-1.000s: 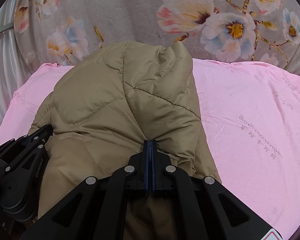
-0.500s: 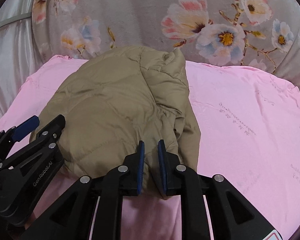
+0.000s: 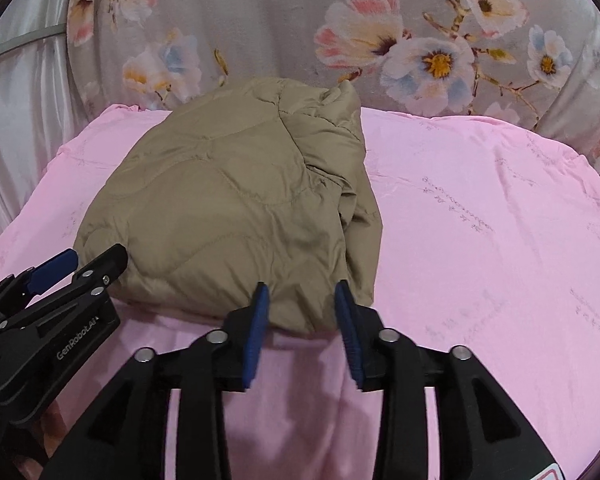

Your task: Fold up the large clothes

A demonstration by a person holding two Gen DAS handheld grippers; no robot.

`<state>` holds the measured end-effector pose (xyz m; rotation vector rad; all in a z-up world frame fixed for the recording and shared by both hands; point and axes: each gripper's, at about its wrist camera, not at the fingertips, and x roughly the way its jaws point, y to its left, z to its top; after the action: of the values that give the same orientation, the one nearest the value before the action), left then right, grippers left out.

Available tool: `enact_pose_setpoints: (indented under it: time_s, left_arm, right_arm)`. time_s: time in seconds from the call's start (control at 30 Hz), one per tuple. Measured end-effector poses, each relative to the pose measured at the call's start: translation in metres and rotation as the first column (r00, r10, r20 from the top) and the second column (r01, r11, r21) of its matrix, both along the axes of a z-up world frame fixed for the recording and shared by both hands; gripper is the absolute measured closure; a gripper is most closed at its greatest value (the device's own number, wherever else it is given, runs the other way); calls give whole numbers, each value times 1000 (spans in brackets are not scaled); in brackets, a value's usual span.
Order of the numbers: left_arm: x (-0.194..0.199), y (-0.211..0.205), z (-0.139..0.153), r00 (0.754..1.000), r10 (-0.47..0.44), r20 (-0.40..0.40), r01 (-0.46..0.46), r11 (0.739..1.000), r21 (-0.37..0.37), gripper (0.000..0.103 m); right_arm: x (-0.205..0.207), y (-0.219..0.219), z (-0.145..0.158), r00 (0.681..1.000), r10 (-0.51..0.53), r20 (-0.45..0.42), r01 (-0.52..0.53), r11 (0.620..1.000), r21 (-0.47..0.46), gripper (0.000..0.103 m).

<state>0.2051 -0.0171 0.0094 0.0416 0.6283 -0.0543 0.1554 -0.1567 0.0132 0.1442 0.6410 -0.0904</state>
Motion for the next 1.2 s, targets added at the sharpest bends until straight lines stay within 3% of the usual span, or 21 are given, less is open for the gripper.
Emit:
enact_pose_setpoints:
  time_s: [0.13, 0.2, 0.37, 0.5, 0.9, 1.2]
  left_arm:
    - [-20, 0, -2, 1000, -7, -17, 6, 1000, -8, 35]
    - [-32, 0, -3, 1000, -9, -25, 9, 1000, -7, 29]
    - [-52, 2, -6, 999, 5, -51, -5, 1000, 5, 22]
    - [-67, 5, -9, 997, 20, -68, -19, 1000, 18, 14]
    - [-104, 7, -17, 994, 29, -106, -21, 997, 80, 12]
    - [-105, 9, -20, 990, 68, -123, -55, 993, 106, 12]
  right_arm:
    - [-28, 5, -4, 1000, -8, -18, 8, 1000, 6, 37]
    - [-38, 5, -6, 999, -23, -29, 23, 1000, 6, 26]
    - [-59, 5, -11, 995, -75, -59, 75, 997, -3, 17]
    - [-74, 6, -13, 994, -91, -66, 91, 996, -4, 17]
    - [-106, 10, -16, 992, -98, -76, 98, 995, -4, 17]
    - [-108, 18, -16, 990, -114, -85, 109, 992, -64, 17]
